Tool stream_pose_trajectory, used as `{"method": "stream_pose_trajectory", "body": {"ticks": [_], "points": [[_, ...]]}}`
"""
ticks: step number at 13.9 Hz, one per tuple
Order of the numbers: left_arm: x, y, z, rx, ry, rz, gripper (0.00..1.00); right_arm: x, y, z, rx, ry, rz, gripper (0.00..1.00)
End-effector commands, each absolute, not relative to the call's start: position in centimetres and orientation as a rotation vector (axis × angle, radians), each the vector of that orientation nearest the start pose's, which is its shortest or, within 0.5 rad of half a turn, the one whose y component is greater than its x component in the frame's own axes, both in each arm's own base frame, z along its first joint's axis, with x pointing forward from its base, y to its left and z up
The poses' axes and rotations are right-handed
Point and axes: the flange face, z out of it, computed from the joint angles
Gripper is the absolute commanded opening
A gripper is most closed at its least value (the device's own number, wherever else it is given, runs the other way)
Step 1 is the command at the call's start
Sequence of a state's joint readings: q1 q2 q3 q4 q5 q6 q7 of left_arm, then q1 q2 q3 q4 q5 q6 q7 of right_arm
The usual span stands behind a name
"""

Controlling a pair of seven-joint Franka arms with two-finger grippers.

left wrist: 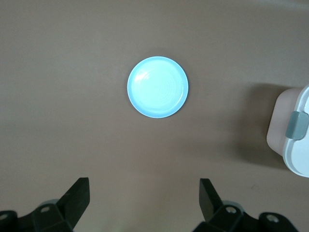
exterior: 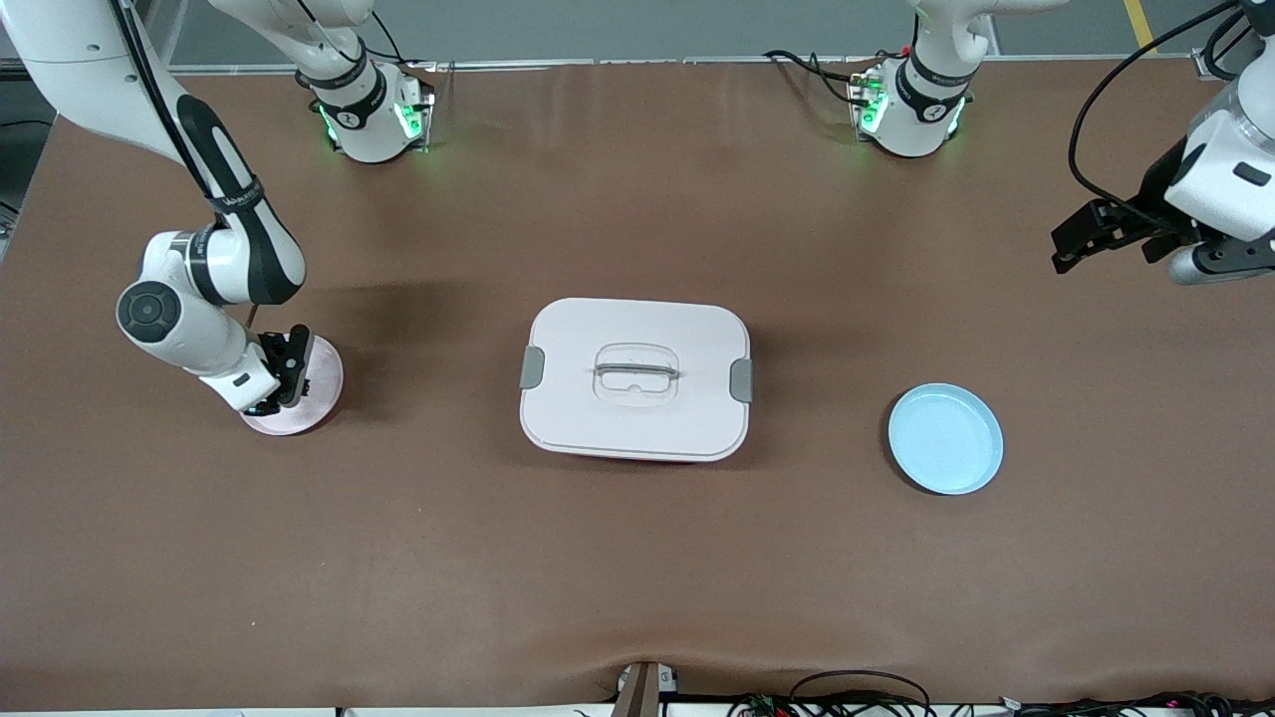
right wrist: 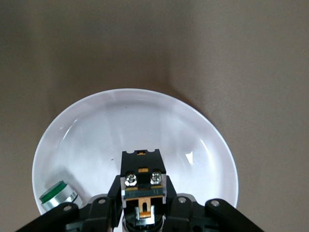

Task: Transfer orange switch to right arm and place
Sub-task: 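Lower the switch onto the white plate with the right gripper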

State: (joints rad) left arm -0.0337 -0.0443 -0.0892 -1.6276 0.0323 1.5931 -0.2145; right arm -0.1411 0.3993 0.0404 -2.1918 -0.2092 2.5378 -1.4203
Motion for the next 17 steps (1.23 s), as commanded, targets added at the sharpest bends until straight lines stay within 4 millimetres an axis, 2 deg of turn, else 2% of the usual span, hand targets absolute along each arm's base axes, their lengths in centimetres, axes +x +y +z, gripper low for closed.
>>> {"method": "stream_pose_trajectory", "body": {"ticks": [1, 6, 11, 12, 13, 14, 15, 17], "points": [[53.5, -7.1, 62.2, -3.120, -0.102, -0.036, 1.00, 55.6, -5.8, 19.0, -2.322, -2.172, 0.170, 0.00], [53.1, -7.1, 62.4, -3.113, -0.100, -0.019, 1.00, 55.5, -5.9, 18.4, -2.322, -2.162, 0.173, 0.00], [53.1, -5.6, 63.6, -3.108, -0.082, -0.004, 1.00, 55.4, -5.8, 18.0, -2.317, -2.158, 0.180, 0.02], [53.2, -5.2, 63.6, -3.108, -0.094, -0.004, 1.00, 55.4, -5.8, 18.0, -2.317, -2.158, 0.180, 0.12], [53.1, -5.1, 63.6, -3.106, -0.096, -0.002, 1.00, 55.4, -5.9, 18.0, -2.318, -2.158, 0.178, 0.38], [53.1, -4.9, 63.6, -3.106, -0.099, -0.002, 1.00, 55.4, -5.8, 18.0, -2.315, -2.165, 0.177, 0.72], [53.0, -4.5, 63.5, -3.104, -0.109, 0.017, 1.00, 55.5, -5.9, 18.1, -2.301, -2.181, 0.174, 1.00], [52.9, -4.4, 63.9, -3.104, -0.111, 0.013, 1.00, 55.9, -5.8, 18.5, -2.305, -2.187, 0.168, 1.00]]}}
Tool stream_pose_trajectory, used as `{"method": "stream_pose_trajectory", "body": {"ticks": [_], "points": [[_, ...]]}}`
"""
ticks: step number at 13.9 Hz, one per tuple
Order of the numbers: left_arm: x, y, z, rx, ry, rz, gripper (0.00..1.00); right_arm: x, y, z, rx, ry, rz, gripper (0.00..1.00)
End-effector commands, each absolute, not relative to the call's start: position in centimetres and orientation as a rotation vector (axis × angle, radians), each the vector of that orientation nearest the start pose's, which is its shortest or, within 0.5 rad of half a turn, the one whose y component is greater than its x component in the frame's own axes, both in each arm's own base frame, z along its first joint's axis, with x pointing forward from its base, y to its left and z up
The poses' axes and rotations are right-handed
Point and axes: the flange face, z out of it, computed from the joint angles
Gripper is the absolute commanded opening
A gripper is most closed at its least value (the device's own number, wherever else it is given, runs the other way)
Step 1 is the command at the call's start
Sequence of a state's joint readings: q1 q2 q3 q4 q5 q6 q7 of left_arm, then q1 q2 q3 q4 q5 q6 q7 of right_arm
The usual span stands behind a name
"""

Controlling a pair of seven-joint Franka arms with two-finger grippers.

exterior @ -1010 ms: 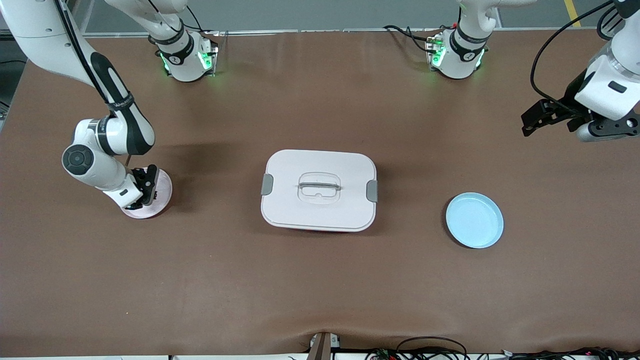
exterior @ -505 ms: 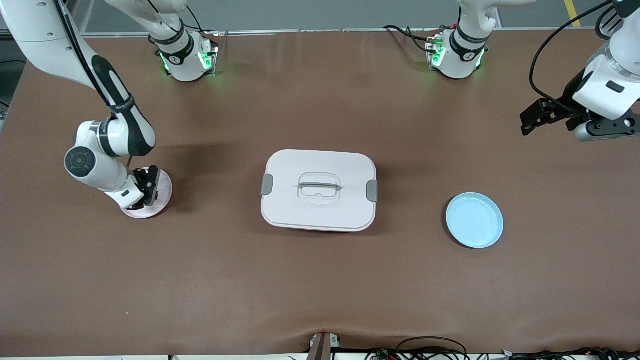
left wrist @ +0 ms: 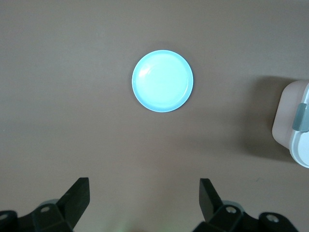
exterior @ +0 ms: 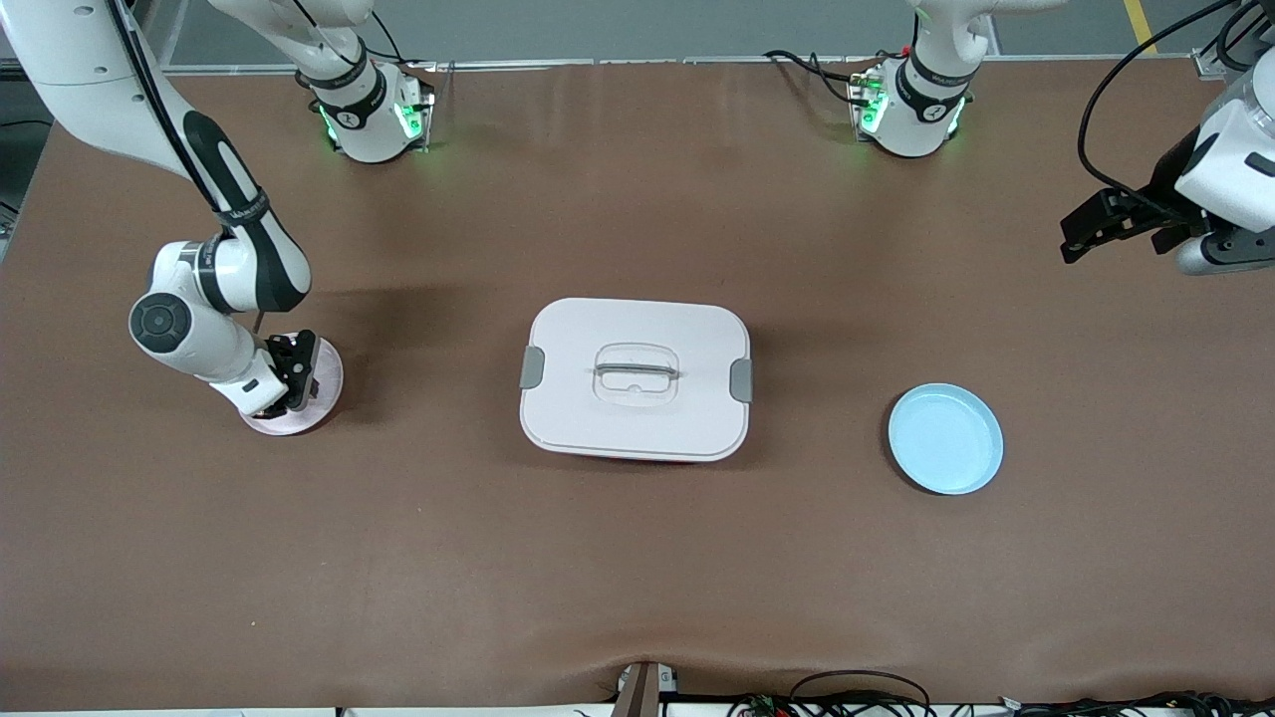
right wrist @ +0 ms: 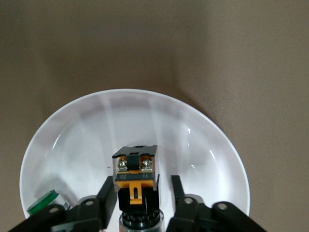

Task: Transfer orange switch to right arm and place
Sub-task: 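Open the right gripper and release the switch on the plate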

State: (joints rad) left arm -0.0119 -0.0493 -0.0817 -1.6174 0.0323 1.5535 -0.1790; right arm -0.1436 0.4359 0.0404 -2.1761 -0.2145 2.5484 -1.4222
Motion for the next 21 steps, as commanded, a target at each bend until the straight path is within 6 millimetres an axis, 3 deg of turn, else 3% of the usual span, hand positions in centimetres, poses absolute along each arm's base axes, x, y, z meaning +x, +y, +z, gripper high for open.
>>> {"method": "stream_pose_trajectory", "body": {"ticks": [1, 4, 6, 9, 13, 16, 18, 21], "points": [[52.8, -4.4, 63.9, -3.104, -0.114, 0.013, 1.00, 56.1, -5.8, 18.7, -2.307, -2.183, 0.173, 1.00], [52.7, -4.4, 63.9, -3.103, -0.116, 0.022, 1.00, 56.9, -5.7, 20.2, -2.340, -2.182, 0.149, 1.00], [52.7, -4.4, 63.9, -3.103, -0.114, 0.025, 1.00, 58.1, -6.0, 23.2, -2.363, -2.185, 0.151, 1.00], [52.8, -4.5, 63.8, -3.099, -0.107, 0.021, 1.00, 59.7, -6.4, 25.7, -2.518, -2.036, 0.131, 1.00], [52.9, -4.7, 63.9, -3.101, -0.104, 0.017, 1.00, 60.9, -6.6, 27.1, -2.873, -1.523, 0.037, 1.00], [52.9, -4.7, 64.1, -3.101, -0.105, 0.010, 1.00, 61.4, -6.2, 27.5, -3.088, -0.946, -0.054, 1.00], [52.7, -4.8, 64.4, -3.101, -0.102, 0.005, 1.00, 61.9, -6.1, 28.0, -3.151, -0.641, -0.101, 1.00], [52.7, -4.5, 64.4, -3.104, -0.109, 0.006, 1.00, 62.3, -6.0, 28.4, -3.173, -0.382, -0.155, 1.00]]}}
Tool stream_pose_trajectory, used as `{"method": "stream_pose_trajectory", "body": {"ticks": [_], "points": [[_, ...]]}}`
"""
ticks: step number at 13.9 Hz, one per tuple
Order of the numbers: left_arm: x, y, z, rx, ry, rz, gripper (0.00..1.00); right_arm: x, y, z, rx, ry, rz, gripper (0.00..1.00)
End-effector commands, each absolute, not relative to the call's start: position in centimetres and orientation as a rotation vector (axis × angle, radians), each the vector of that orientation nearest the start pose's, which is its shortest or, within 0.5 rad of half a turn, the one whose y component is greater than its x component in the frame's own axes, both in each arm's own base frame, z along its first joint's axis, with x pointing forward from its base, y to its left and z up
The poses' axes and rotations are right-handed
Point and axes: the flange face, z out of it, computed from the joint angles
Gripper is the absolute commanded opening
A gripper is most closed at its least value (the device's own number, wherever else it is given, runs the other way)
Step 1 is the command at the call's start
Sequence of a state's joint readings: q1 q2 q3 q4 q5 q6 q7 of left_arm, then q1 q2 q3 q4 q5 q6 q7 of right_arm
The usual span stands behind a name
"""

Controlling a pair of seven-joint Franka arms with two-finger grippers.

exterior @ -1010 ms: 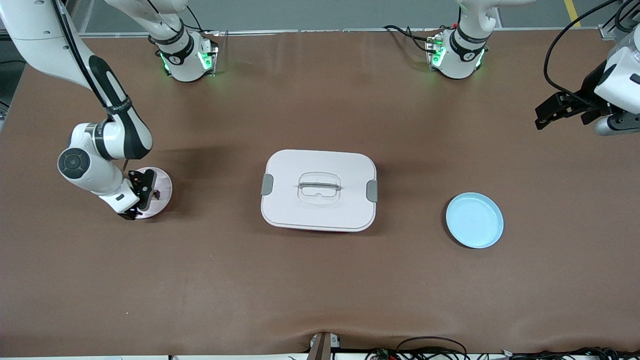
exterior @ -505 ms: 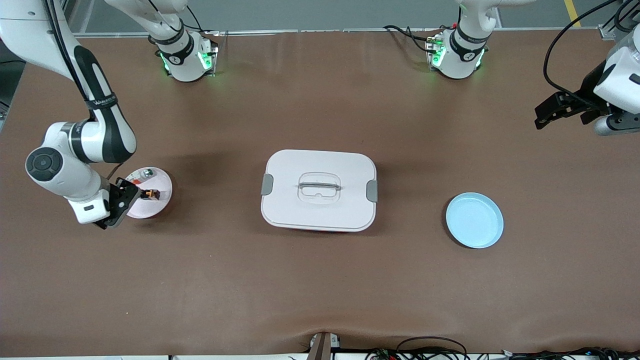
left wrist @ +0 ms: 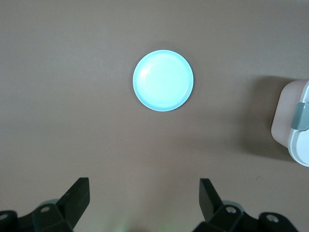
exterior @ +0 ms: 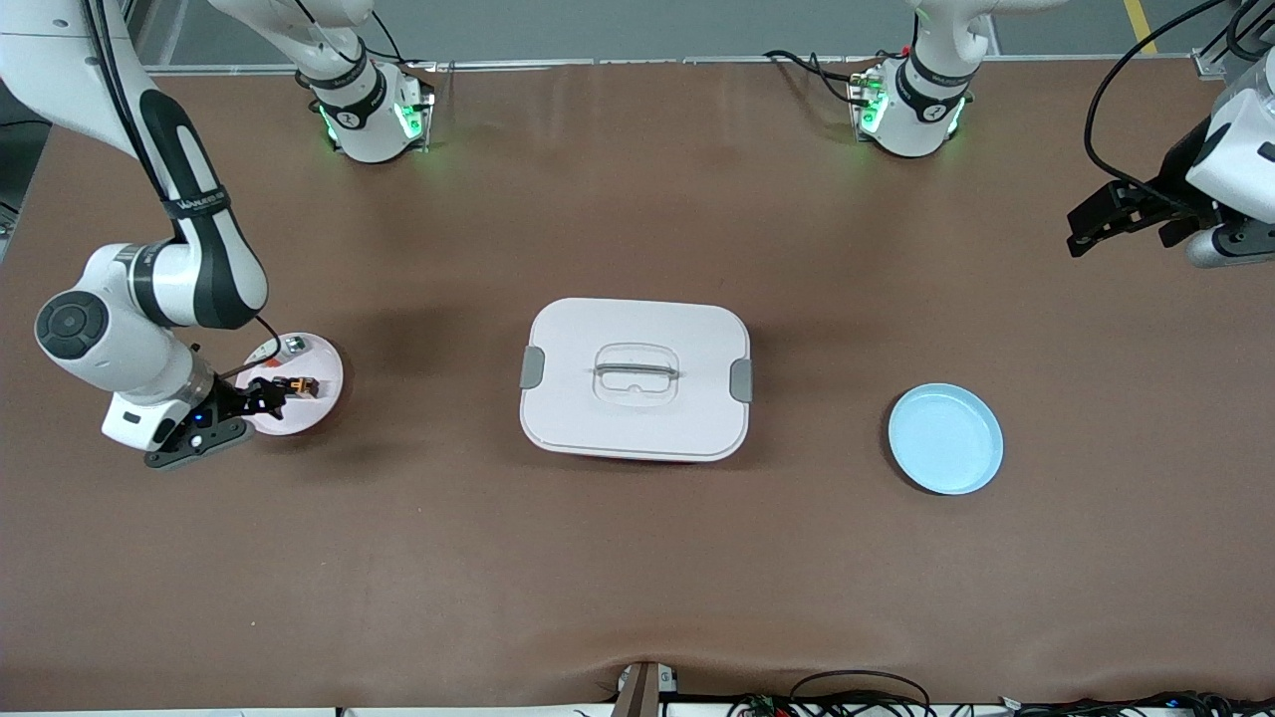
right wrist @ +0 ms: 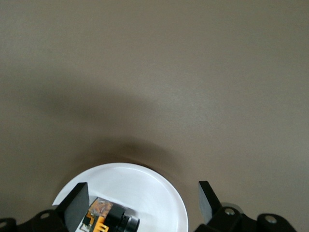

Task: Transfer orange switch to right arm and place
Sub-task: 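Open the right gripper and release the switch on the plate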

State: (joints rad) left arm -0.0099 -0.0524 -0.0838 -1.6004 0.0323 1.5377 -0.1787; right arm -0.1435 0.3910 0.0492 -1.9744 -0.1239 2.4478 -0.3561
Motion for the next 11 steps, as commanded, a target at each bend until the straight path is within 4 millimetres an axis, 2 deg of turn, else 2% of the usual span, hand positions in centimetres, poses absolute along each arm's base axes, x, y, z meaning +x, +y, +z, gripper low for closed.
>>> {"method": "stream_pose_trajectory", "body": {"ticks": [1, 3, 6, 7, 10, 11], "points": [[52.7, -4.5, 64.4, -3.106, -0.112, 0.004, 1.00, 62.4, -5.9, 28.5, -3.155, -0.254, -0.174, 1.00], [52.8, -4.5, 64.4, -3.106, -0.112, -0.001, 1.00, 62.8, -5.6, 28.9, -3.145, -0.134, -0.216, 1.00], [52.7, -4.5, 64.4, -3.106, -0.112, -0.001, 1.00, 63.5, -5.4, 30.0, -3.143, -0.121, -0.257, 1.00], [52.7, -4.6, 64.5, -3.106, -0.109, -0.004, 1.00, 64.2, -5.3, 31.3, -3.141, -0.121, -0.291, 1.00], [52.7, -4.5, 64.5, -3.108, -0.112, -0.003, 1.00, 65.2, -4.3, 34.1, -3.139, -0.059, -0.214, 1.00], [52.6, -4.5, 64.6, -3.108, -0.112, -0.003, 1.00, 65.6, -3.8, 36.3, -3.141, -0.041, -0.185, 1.00]]}}
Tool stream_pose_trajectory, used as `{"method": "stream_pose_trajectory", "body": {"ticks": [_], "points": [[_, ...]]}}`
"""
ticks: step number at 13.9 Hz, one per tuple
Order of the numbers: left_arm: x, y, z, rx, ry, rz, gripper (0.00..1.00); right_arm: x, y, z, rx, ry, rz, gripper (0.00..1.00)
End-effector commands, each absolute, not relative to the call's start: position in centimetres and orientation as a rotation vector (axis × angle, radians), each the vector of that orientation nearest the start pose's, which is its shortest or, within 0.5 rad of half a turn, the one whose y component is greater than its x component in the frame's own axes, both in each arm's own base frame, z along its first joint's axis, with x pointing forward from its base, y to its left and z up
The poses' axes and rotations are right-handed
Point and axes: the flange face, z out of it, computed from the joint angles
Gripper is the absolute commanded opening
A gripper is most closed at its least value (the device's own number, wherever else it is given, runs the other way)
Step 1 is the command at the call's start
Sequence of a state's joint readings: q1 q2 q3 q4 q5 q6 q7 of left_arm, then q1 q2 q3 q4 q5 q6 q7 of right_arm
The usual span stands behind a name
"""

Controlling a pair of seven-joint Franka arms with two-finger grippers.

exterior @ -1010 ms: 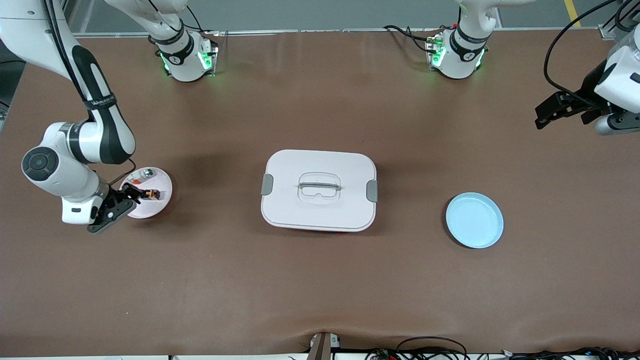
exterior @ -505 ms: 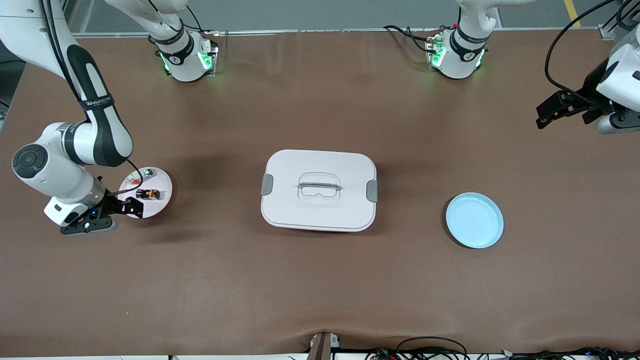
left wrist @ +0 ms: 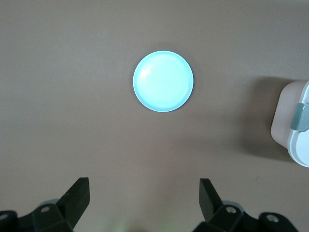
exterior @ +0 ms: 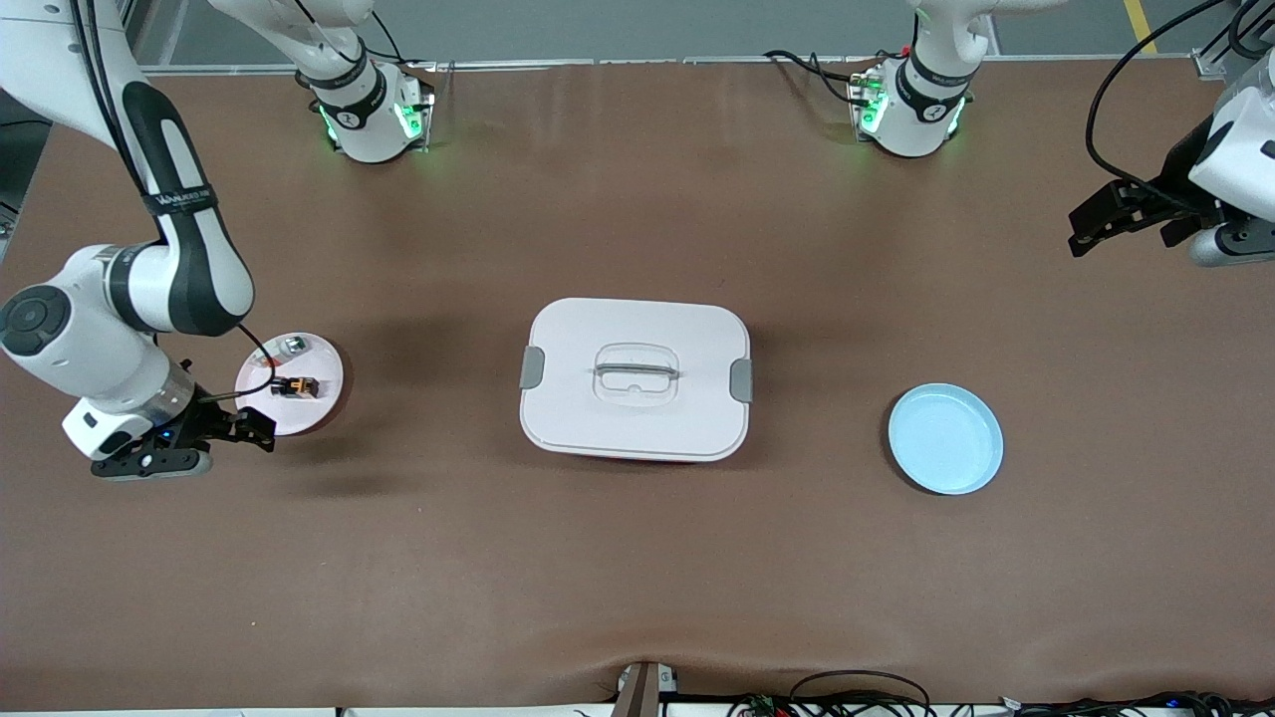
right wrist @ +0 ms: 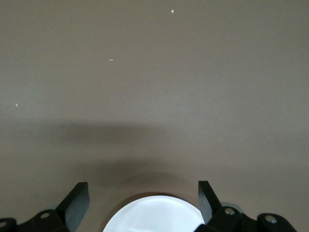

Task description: Transfer orange switch to right arm and place

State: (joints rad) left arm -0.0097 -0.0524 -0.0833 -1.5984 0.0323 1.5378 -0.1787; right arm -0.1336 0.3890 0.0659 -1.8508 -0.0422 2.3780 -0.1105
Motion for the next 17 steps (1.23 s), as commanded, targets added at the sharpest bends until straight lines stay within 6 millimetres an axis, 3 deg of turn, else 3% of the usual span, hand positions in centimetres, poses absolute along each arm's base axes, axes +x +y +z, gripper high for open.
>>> {"method": "stream_pose_trajectory", "body": {"ticks": [1, 4, 10, 12, 17], "points": [[52.6, -4.6, 64.7, -3.108, -0.109, -0.006, 1.00, 66.0, -3.0, 37.8, -3.141, -0.045, -0.154, 1.00], [52.1, -4.5, 65.4, -3.108, -0.112, -0.025, 1.00, 66.3, -3.0, 42.4, -3.145, -0.041, -0.129, 1.00], [52.0, -4.5, 65.6, -3.108, -0.112, -0.032, 1.00, 63.9, -3.6, 52.4, -3.155, -0.019, -0.102, 1.00], [51.6, -4.6, 66.0, -3.109, -0.110, -0.041, 1.00, 63.5, -3.8, 54.5, -3.154, -0.011, -0.056, 1.00], [51.5, -4.6, 66.1, -3.109, -0.110, -0.044, 1.00, 62.7, -4.1, 57.5, -3.156, 0.001, -0.065, 1.00]]}}
